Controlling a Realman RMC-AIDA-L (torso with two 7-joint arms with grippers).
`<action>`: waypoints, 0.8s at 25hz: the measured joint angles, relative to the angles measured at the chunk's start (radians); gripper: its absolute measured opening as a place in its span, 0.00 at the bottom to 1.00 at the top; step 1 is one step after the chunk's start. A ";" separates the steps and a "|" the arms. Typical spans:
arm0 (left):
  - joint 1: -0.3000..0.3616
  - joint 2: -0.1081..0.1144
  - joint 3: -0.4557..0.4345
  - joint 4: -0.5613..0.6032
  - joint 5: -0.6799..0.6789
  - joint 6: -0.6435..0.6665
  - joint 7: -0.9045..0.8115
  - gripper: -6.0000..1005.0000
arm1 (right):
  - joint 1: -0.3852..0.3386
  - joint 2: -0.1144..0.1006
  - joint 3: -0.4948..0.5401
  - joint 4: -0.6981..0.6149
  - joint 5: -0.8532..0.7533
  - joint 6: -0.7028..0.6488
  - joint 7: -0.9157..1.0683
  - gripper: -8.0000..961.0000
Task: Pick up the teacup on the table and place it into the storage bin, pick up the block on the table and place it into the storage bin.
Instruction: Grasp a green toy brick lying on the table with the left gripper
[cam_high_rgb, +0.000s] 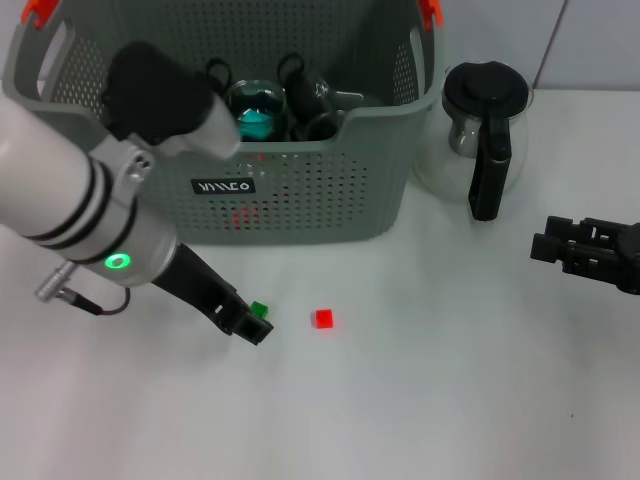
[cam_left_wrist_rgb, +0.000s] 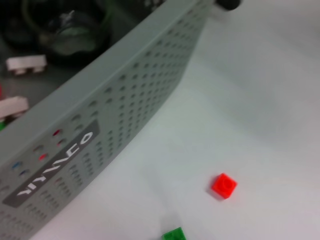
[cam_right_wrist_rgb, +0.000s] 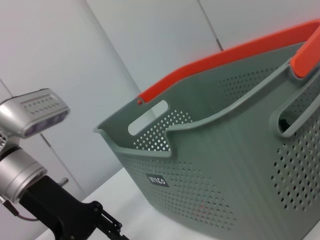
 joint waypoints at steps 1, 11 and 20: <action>-0.008 0.000 0.020 -0.003 0.019 -0.002 -0.036 0.66 | 0.000 0.000 0.000 0.000 0.000 0.000 0.000 0.63; -0.092 -0.004 0.114 -0.077 0.097 -0.030 -0.242 0.65 | 0.002 0.000 0.000 0.000 0.001 0.000 -0.003 0.63; -0.156 -0.004 0.141 -0.207 0.124 -0.096 -0.260 0.65 | 0.001 0.000 0.000 0.000 0.000 -0.001 -0.004 0.63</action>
